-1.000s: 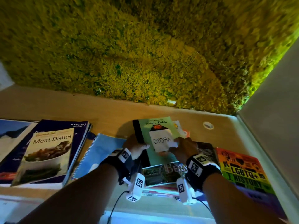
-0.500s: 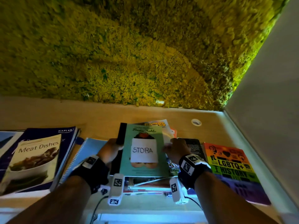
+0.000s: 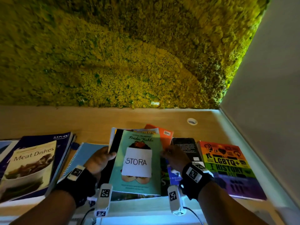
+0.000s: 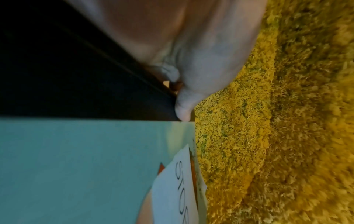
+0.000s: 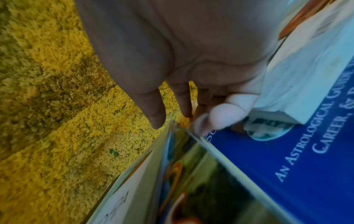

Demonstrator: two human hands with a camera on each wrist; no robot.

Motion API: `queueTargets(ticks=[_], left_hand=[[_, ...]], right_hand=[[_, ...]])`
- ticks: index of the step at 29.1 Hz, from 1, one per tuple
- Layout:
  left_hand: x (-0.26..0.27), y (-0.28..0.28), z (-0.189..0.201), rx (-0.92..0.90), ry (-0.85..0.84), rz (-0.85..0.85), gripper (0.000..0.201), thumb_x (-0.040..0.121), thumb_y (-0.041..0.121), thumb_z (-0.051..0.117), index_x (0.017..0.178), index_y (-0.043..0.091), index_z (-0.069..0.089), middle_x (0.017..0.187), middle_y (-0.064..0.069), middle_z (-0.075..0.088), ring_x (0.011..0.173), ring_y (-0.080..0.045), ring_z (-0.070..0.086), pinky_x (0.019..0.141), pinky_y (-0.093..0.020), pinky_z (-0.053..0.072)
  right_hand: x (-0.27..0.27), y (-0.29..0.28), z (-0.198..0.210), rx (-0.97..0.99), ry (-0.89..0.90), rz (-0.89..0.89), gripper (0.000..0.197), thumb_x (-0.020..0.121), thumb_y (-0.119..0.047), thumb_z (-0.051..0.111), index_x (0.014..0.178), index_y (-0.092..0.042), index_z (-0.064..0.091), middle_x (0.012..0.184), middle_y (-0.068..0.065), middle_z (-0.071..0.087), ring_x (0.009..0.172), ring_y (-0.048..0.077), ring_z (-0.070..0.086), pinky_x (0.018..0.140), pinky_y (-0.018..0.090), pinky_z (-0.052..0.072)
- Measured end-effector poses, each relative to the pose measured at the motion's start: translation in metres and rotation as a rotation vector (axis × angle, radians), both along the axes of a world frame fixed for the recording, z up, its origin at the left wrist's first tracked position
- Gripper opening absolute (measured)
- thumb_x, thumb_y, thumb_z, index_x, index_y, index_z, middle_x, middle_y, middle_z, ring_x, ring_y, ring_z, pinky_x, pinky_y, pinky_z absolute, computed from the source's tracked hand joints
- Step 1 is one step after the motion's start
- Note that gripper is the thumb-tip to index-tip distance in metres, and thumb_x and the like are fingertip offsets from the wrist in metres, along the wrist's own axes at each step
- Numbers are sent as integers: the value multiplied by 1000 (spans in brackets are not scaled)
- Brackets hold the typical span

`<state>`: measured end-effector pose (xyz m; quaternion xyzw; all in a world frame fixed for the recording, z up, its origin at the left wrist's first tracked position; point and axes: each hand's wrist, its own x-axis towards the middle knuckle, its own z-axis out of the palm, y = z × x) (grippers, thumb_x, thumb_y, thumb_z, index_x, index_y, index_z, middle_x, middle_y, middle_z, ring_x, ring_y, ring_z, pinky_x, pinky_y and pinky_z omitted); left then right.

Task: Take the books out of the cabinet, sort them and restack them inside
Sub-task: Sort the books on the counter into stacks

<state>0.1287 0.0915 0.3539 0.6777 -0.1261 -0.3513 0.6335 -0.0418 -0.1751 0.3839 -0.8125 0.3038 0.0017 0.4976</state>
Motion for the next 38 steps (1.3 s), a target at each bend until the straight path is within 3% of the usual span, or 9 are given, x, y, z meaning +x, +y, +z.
queueTargets(ticks=[6,8,9,10,15,19,29,33,38], left_hand=[[-4,24,-8,-169,35,103,34,100,-5,43,131,-11,53,117,-25,71,88,-37,70,73,-36,56],[6,24,-17,-143,64,168,31,105,-1,38,127,-7,58,107,-12,77,74,-17,71,72,-30,22],[7,25,-15,-121,76,204,29,104,2,42,111,1,71,94,-5,79,69,-12,72,76,-39,63],[8,27,-13,-129,80,221,31,101,4,49,94,10,78,81,-1,79,66,-10,73,60,-21,58],[14,37,7,-222,90,181,39,43,38,99,66,11,82,73,-7,78,62,-19,75,51,-26,59],[9,32,14,-64,89,251,29,104,12,43,98,1,69,83,-9,78,61,-22,73,50,-27,57],[-12,21,24,150,-111,208,31,97,25,61,109,-3,68,98,-18,72,93,-36,68,102,-53,47],[-34,-26,33,141,-68,220,16,98,0,54,107,0,68,111,-21,70,95,-36,66,98,-49,49],[-56,-71,58,378,-364,86,44,73,48,71,105,19,68,105,-10,72,99,-36,67,92,-52,54]], right_hand=[[-2,1,-8,96,14,-41,20,89,-30,52,91,-12,62,61,5,58,49,19,59,57,34,50],[-4,1,-8,122,32,-15,20,92,-27,52,99,-13,65,71,13,64,54,21,63,54,33,54],[-5,0,-10,140,44,-15,21,94,-26,54,101,-13,67,76,16,67,56,23,66,53,33,56],[-7,0,-8,146,61,-17,22,95,-26,56,100,-10,69,80,18,70,58,23,67,53,34,57],[-9,-5,-8,-34,39,-89,27,92,-27,59,71,-9,61,58,6,62,52,20,62,51,31,53],[2,-4,-4,-80,100,-58,31,94,-35,59,70,-15,61,66,6,66,64,26,68,63,40,61],[16,-32,35,-137,-129,-397,2,85,-14,59,84,-15,60,81,12,72,69,29,67,69,39,57],[3,-55,73,-143,-260,-489,13,87,-15,54,98,-22,56,82,13,72,67,33,71,66,55,62],[-9,-48,118,-346,-362,-386,11,89,-21,56,99,-27,57,93,5,72,82,30,69,73,39,56]])
